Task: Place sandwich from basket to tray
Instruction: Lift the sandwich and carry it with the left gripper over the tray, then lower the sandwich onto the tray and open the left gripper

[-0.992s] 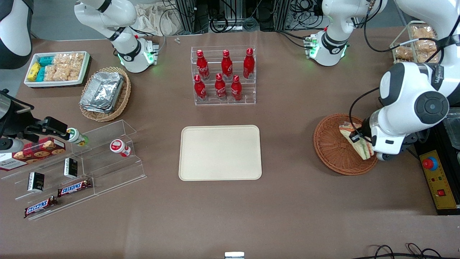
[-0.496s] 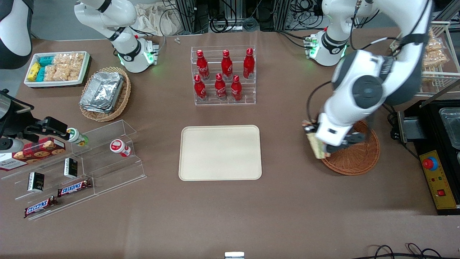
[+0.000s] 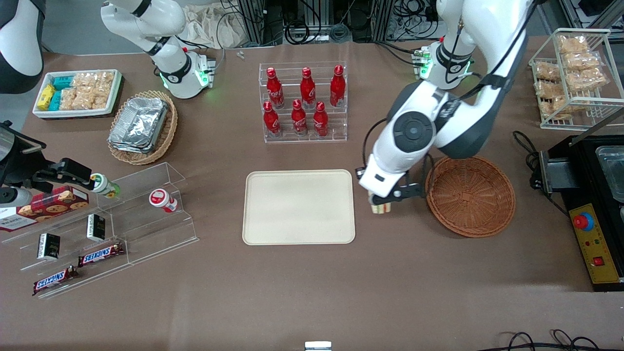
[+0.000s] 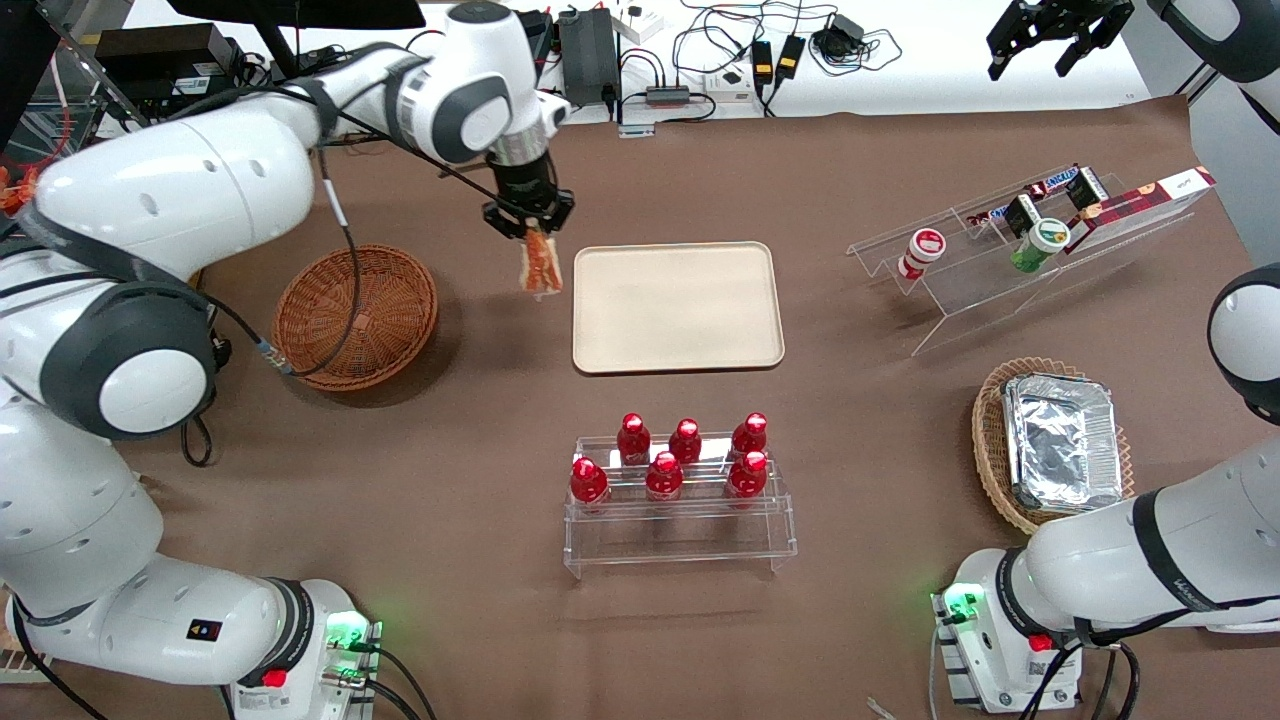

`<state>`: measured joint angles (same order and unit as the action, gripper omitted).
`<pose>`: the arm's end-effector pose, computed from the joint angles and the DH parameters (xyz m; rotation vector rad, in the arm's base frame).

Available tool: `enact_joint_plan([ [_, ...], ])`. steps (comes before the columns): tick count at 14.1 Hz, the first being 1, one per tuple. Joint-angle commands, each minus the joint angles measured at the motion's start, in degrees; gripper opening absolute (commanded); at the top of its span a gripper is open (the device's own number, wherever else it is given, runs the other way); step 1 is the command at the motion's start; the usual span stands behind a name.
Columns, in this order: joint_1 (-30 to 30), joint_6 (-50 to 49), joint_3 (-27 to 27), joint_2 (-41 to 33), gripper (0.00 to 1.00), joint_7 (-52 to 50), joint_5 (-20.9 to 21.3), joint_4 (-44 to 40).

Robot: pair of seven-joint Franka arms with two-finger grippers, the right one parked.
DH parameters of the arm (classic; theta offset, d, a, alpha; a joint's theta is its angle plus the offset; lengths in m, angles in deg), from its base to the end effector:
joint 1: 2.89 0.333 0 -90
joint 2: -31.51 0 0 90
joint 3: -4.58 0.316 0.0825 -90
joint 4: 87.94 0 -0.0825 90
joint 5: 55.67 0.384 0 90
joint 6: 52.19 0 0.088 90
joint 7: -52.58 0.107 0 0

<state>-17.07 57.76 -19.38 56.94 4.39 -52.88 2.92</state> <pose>0.5459 -0.3801 0.3919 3.0740 0.2880 -0.2208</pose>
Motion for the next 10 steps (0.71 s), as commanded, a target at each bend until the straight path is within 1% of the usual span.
enact_joint_plan([
  [1,-4.1,4.0,0.6,6.4,0.00,-3.1,1.8,-3.7],
  [3,-6.2,5.9,0.5,10.5,0.00,-4.3,6.8,-5.1],
  [4,-7.2,6.7,0.5,12.4,0.00,-5.1,8.4,-5.9],
  [8,-7.6,11.9,0.6,18.2,0.00,-5.2,11.8,-6.3],
  [10,-7.6,13.1,0.6,19.2,0.00,-4.8,12.3,-6.2],
])
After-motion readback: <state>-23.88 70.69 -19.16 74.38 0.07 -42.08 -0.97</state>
